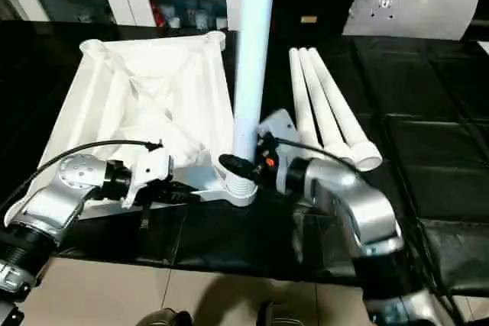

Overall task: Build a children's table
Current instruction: Insert table leg to table base

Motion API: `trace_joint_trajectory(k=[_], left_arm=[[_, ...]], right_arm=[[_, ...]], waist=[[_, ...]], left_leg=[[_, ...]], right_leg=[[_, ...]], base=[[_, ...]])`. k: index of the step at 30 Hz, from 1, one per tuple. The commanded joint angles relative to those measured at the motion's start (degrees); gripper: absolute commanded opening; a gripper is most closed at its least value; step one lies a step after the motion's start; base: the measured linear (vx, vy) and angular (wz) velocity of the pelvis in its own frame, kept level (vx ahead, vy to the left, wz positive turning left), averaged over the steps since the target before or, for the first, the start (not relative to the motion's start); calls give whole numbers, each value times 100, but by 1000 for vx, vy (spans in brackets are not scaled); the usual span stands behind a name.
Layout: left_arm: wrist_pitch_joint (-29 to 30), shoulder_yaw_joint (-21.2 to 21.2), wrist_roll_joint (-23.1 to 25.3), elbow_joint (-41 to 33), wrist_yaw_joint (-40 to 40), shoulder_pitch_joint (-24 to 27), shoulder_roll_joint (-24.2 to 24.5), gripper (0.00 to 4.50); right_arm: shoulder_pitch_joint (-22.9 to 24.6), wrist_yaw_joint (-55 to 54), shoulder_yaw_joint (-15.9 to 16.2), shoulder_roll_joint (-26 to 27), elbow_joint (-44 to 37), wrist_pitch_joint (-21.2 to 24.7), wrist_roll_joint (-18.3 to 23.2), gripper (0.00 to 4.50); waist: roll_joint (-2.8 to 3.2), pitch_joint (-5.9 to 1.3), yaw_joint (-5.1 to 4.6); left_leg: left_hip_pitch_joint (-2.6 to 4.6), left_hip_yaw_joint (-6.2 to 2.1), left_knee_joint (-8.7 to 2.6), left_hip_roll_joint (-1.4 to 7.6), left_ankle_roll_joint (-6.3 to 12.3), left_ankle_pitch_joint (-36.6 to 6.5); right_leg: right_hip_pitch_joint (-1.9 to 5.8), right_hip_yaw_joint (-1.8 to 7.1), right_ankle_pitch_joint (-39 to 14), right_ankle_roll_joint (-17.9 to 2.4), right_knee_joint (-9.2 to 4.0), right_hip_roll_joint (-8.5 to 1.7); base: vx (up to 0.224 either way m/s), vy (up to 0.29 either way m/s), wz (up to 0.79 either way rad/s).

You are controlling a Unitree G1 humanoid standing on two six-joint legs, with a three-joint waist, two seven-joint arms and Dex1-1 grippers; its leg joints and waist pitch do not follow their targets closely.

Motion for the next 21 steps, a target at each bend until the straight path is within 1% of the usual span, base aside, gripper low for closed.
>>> trace_joint_trajectory(k=[1, 2, 4, 5, 6, 7, 8, 9, 10, 11, 12, 13, 14, 16, 17, 18, 19, 20, 21], left_arm=[[-31, 253, -252, -76, 60, -22, -59, 0], [-21, 264, -264, -65, 56, -30, -65, 0], [-19, 271, -268, -43, 47, -45, -68, 0], [-21, 274, -263, -23, 42, -58, -67, 0], [-26, 274, -252, -14, 48, -63, -64, 0], [-34, 275, -237, 1, 58, -71, -60, 0], [-29, 277, -234, 1, 62, -73, -60, 0], [-27, 284, -233, 7, 64, -73, -61, 0], [-24, 287, -233, 10, 63, -73, -60, 0], [-21, 284, -230, 9, 60, -71, -58, 0], [-17, 283, -226, 6, 57, -68, -58, 0], [-16, 282, -223, 6, 57, -68, -57, 0], [-8, 281, -215, 2, 52, -66, -54, 0], [-3, 282, -213, 0, 48, -64, -52, 0], [-6, 277, -205, 0, 41, -64, -39, 0], [-15, 265, -195, 2, 32, -66, -20, 0], [-32, 252, -177, 5, 26, -71, -2, 0], [-37, 244, -167, -4, 22, -73, 13, 0], [-45, 239, -157, -5, 14, -79, 28, 0]], right_arm=[[402, -213, 30, 0, 401, 160, -112, 190], [506, -240, -6, 35, 403, 105, -112, 190], [650, -249, 3, 50, 363, 46, -131, 190], [776, -250, 40, 48, 292, -1, -156, 190], [824, -263, 66, 40, 255, -33, -184, 190], [886, -280, 109, 24, 218, -97, -238, 190], [931, -281, 159, -8, 191, -192, -309, 190], [993, -299, 192, -19, 157, -335, -388, 190], [1010, -318, 184, -8, 146, -364, -399, 190], [1022, -336, 181, -12, 144, -409, -427, 190], [1033, -351, 179, -15, 143, -448, -445, 190], [1034, -358, 184, -22, 145, -477, -465, 190], [1042, -378, 191, -41, 150, -577, -506, 190], [1047, -384, 190, -44, 151, -613, -509, 190], [1023, -353, 291, -130, 165, -734, -632, 190], [975, -276, 462, -254, 208, -899, -821, 190], [921, -220, 577, -325, 258, -961, -931, 190], [890, -186, 641, -364, 282, -989, -990, 190], [834, -118, 728, -410, 320, -1000, -1045, 190]], waist=[[49, -330, -10], [67, -321, -13], [51, -314, -18], [67, -306, -12], [60, -304, -13], [91, -292, -8], [78, -297, -14], [101, -281, -15], [119, -279, -17], [100, -276, -27], [104, -271, -29], [111, -267, -30], [134, -264, -27], [127, -265, -33], [139, -257, -31], [136, -260, -37], [133, -255, -40], [136, -252, -41], [132, -227, -50]], left_leg=[[84, -105, -477, 251, 23, -2023], [90, -110, -485, 252, 8, -2110], [94, -107, -486, 248, 3, -2192], [98, -110, -495, 251, -3, -2224], [95, -109, -496, 250, 0, -2226], [101, -113, -510, 256, -10, -2296], [98, -120, -509, 245, -8, -2307], [96, -119, -513, 245, -8, -2368], [94, -123, -510, 237, -6, -2384], [87, -129, -512, 229, 6, -2388], [98, -131, -503, 225, 20, -2384], [99, -134, -503, 224, 24, -2393], [106, -140, -506, 230, 18, -2431], [96, -150, -520, 240, 9, -2462], [93, -153, -532, 248, -2, -2515], [95, -156, -540, 251, -17, -2541], [88, -153, -540, 249, -13, -2543], [90, -152, -539, 249, -12, -2552], [84, -154, -538, 241, 3, -2606]], right_leg=[[197, 217, -3274, -680, -535, -411], [192, 209, -3278, -692, -538, -401], [189, 210, -3335, -679, -554, -404], [185, 212, -3358, -661, -563, -404], [184, 215, -3357, -654, -563, -403], [178, 213, -3367, -645, -570, -398], [188, 209, -3395, -641, -561, -403], [179, 207, -3487, -609, -584, -404], [178, 207, -3538, -593, -581, -410], [182, 201, -3688, -547, -597, -419], [164, 202, -3821, -503, -612, -418], [160, 202, -3885, -483, -620, -422], [147, 199, -3944, -457, -633, -422], [153, 199, -3872, -460, -623, -419], [148, 197, -3820, -474, -617, -416], [155, 194, -3752, -488, -601, -411], [157, 197, -3741, -491, -601, -413], [155, 198, -3755, -488, -601, -415], [145, 199, -3933, -446, -613, -421]], base=[[0, 0, 0], [0, 0, 0], [0, 0, 0], [0, 0, 0], [0, 0, 0], [0, 0, 0], [0, 0, 0], [0, 0, 0], [0, 0, 0], [0, 0, 0], [0, 0, 0], [0, 0, 0], [0, 0, 0], [0, 0, 0], [0, 0, 0], [0, 0, 0], [0, 0, 0], [0, 0, 0], [0, 0, 0]])
